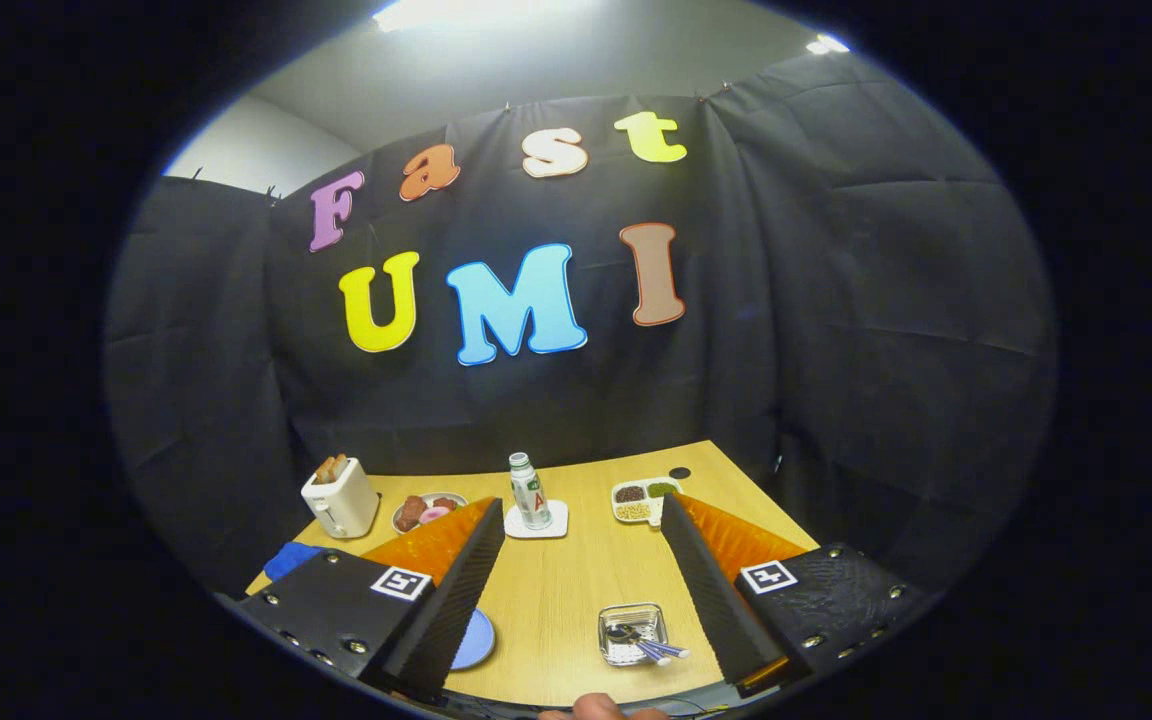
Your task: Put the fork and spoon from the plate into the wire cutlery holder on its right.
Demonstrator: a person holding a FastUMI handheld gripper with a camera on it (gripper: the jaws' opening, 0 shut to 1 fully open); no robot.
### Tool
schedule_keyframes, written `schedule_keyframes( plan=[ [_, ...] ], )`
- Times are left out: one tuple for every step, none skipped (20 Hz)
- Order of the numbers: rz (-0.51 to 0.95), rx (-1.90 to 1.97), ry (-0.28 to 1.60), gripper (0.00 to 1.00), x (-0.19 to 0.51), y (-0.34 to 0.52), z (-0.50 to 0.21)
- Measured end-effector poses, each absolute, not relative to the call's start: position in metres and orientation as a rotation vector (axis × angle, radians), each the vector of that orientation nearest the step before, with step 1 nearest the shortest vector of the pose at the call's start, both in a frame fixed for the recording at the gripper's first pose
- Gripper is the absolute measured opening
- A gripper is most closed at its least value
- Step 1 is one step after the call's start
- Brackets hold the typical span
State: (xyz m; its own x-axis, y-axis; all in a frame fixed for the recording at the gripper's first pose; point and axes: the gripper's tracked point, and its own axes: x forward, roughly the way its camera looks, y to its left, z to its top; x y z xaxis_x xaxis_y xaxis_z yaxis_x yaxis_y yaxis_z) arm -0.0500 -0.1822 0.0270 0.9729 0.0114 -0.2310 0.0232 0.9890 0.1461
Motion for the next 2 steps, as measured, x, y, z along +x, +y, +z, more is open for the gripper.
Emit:
schedule_keyframes(
  plan=[
    [0.005, 0.130, 0.231, 0.97, -0.0469, -0.1807, 0.0285],
    [0.017, 0.115, 0.221, 0.97, -0.0440, -0.1775, 0.0329]
  ],
)
